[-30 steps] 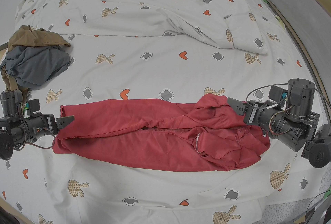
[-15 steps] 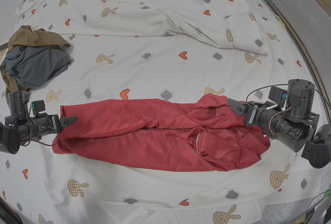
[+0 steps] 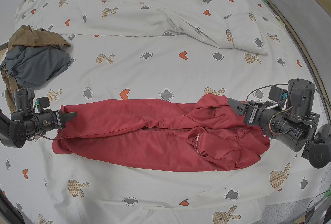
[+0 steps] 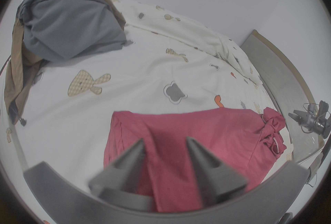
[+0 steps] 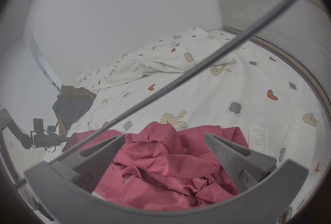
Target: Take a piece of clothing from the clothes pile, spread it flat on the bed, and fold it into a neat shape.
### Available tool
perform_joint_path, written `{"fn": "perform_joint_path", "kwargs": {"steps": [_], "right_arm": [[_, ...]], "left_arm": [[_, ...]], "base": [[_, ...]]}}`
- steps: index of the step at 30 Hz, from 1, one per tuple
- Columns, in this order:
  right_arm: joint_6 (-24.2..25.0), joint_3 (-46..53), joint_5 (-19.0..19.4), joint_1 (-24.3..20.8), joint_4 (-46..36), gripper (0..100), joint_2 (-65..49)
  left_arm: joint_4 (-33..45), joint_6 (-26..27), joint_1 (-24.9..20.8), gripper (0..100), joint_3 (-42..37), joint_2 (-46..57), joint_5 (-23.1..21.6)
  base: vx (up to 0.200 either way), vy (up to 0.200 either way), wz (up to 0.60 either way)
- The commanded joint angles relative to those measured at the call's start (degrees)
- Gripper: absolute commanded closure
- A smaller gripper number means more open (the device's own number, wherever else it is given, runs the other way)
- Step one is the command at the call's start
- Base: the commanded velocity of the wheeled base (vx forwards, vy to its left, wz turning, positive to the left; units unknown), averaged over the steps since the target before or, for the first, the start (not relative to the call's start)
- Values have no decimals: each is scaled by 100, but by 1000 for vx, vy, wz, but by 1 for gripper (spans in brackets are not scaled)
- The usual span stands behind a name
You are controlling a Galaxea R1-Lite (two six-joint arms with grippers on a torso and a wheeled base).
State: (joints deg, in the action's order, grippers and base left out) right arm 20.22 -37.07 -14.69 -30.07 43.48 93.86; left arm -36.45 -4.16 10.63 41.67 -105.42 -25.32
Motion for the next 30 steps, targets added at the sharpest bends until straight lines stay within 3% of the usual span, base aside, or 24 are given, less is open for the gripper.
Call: {"fn": "perform_joint_path", "kwargs": {"steps": [1, 18, 22, 30], "right_arm": [[-1, -2, 1, 10, 2, 0, -8], [-1, -2, -8, 63, 2, 0, -34], [-1, -11, -8, 72, 2, 0, 1], [-1, -2, -8, 63, 2, 0, 45]], "left_arm": [[-126, -6, 9, 100, 78, -136, 10], [-257, 11, 440, 100, 984, -31, 229], [-266, 20, 449, 100, 1115, -57, 554], [-257, 231, 343, 100, 1054, -101, 563]], "base": [[0, 0, 0], [0, 0, 0], [0, 0, 0], [0, 0, 0]]}}
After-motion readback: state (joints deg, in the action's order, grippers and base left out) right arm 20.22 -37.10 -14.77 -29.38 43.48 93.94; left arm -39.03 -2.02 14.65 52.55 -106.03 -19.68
